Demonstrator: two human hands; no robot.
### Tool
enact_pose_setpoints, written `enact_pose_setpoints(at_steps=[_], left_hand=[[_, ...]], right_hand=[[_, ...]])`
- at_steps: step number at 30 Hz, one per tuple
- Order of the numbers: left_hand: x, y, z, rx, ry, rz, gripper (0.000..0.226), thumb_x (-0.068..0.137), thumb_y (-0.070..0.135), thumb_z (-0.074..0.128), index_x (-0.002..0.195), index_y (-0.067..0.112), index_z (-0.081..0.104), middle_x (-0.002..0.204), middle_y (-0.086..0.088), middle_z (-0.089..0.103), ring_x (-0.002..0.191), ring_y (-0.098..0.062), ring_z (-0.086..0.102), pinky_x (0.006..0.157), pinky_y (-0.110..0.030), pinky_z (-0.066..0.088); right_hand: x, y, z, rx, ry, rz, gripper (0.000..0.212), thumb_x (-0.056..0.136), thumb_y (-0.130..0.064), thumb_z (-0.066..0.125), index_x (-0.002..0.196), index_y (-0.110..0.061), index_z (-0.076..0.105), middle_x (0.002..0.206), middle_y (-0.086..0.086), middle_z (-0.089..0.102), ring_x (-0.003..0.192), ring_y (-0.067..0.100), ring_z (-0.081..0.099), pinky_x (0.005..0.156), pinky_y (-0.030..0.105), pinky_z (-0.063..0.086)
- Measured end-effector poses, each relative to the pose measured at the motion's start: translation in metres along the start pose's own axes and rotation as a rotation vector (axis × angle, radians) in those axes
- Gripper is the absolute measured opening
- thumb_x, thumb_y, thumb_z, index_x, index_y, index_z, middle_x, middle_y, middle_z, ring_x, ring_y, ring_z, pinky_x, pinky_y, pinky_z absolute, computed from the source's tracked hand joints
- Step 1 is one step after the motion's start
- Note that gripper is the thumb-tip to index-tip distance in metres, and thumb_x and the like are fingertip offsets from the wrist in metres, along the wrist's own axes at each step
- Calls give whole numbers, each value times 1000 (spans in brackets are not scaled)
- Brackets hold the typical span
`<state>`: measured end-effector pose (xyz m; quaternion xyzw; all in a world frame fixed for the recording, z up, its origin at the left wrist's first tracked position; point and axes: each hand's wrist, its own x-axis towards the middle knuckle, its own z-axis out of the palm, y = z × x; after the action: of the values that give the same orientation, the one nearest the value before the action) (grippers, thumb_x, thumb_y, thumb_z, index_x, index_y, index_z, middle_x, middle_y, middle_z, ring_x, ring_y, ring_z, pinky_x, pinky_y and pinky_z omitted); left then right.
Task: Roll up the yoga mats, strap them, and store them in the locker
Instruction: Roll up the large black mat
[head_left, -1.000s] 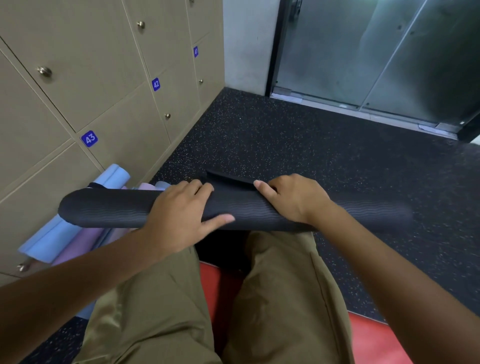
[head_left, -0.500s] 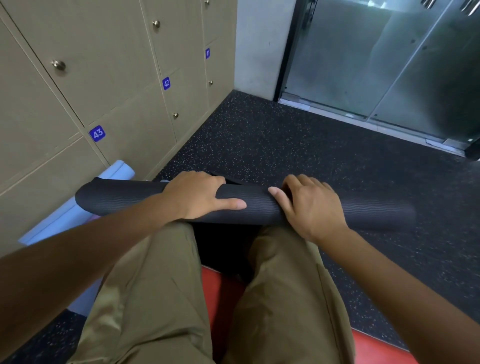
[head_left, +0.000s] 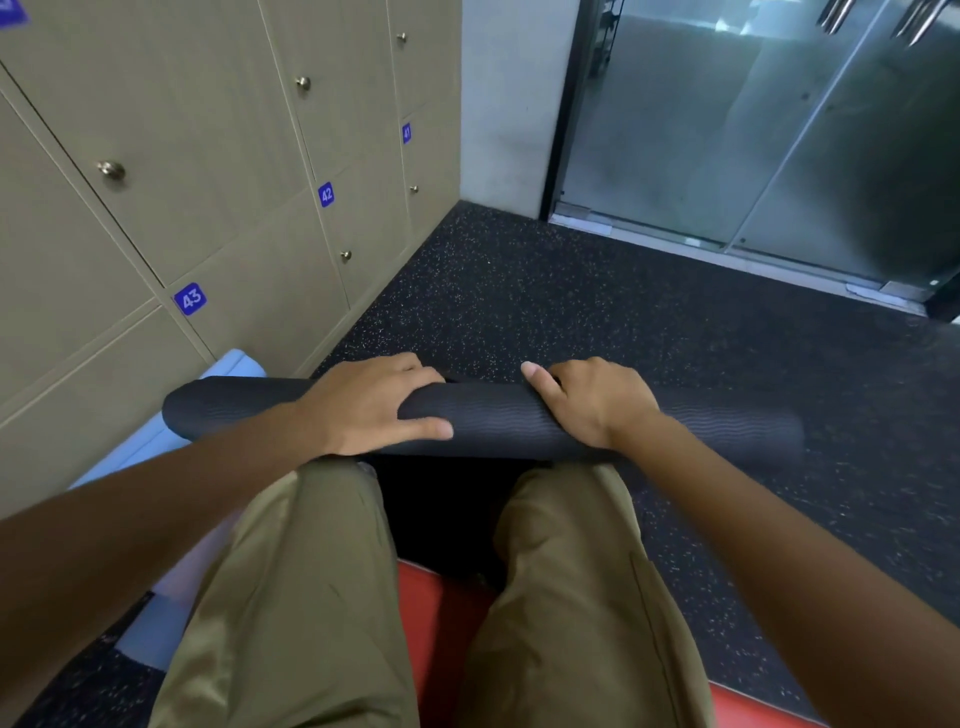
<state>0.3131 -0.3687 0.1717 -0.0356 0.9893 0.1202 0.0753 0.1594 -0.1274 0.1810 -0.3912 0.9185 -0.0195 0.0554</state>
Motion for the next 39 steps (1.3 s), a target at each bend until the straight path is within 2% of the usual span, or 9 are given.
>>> enact_pose_setpoints(at_steps=[6, 10, 15, 19, 22, 26, 29, 35, 39], left_hand=[[-11, -16, 17, 208, 102, -3, 117, 49, 108, 39, 144, 39, 40, 116, 11, 61, 107, -18, 62, 85, -36, 49], [0, -15, 15, 116, 66, -65, 96, 45, 94, 69, 126, 48, 45, 104, 16, 62, 99, -14, 63, 74, -33, 40], [17, -20, 7, 68, -48, -114, 81, 48, 90, 72, 114, 49, 48, 90, 19, 62, 91, -15, 63, 74, -34, 43], [28, -30, 4, -73, -165, -139, 67, 51, 83, 78, 104, 50, 54, 86, 24, 65, 88, -5, 62, 74, -29, 46], [35, -35, 5, -185, -244, -142, 58, 53, 78, 82, 97, 49, 59, 87, 26, 68, 86, 3, 63, 74, -26, 47], [43, -37, 3, -306, -346, -143, 52, 60, 70, 85, 101, 46, 65, 93, 28, 71, 90, 3, 66, 82, -26, 49], [45, -40, 5, -286, -330, -144, 58, 58, 76, 80, 105, 46, 62, 99, 26, 70, 96, 0, 65, 93, -33, 51], [26, -58, 22, 11, -118, -82, 102, 41, 92, 70, 132, 57, 39, 117, 22, 60, 109, -8, 59, 94, -38, 50], [27, -64, 35, 117, -101, -78, 107, 43, 95, 66, 135, 50, 36, 117, 18, 61, 110, -13, 62, 91, -39, 49]], right_hand=[[34, 6, -8, 167, -354, 87, 79, 102, -69, 16, 126, -11, 65, 140, 16, 57, 128, 35, 53, 104, 45, 39], [49, 9, -6, 240, -482, 90, 79, 100, -73, 20, 118, -13, 68, 137, 13, 59, 124, 31, 55, 105, 43, 38], [41, 20, -2, 234, -311, -54, 72, 90, -83, 17, 101, -30, 65, 109, 0, 67, 106, 25, 62, 98, 46, 48], [17, 23, 9, -80, -122, -244, 89, 78, -94, 12, 128, -32, 52, 119, -4, 65, 110, 24, 61, 94, 43, 47], [14, 27, 22, -118, -139, -250, 106, 64, -104, 19, 138, -31, 44, 123, -3, 62, 113, 23, 59, 98, 42, 46], [31, 30, 24, 14, -236, -198, 98, 55, -106, 42, 124, -37, 49, 112, -8, 66, 103, 21, 63, 90, 43, 50], [43, 34, 22, 139, -320, -162, 88, 53, -105, 48, 113, -40, 55, 101, -15, 67, 94, 14, 64, 90, 39, 51], [64, 47, 25, 397, -491, -65, 71, 57, -92, 67, 105, -40, 71, 101, -19, 72, 96, 5, 67, 98, 37, 52], [79, 50, 27, 330, -612, -39, 91, 52, -100, 59, 118, -39, 69, 107, -21, 70, 103, 5, 65, 104, 37, 48]])
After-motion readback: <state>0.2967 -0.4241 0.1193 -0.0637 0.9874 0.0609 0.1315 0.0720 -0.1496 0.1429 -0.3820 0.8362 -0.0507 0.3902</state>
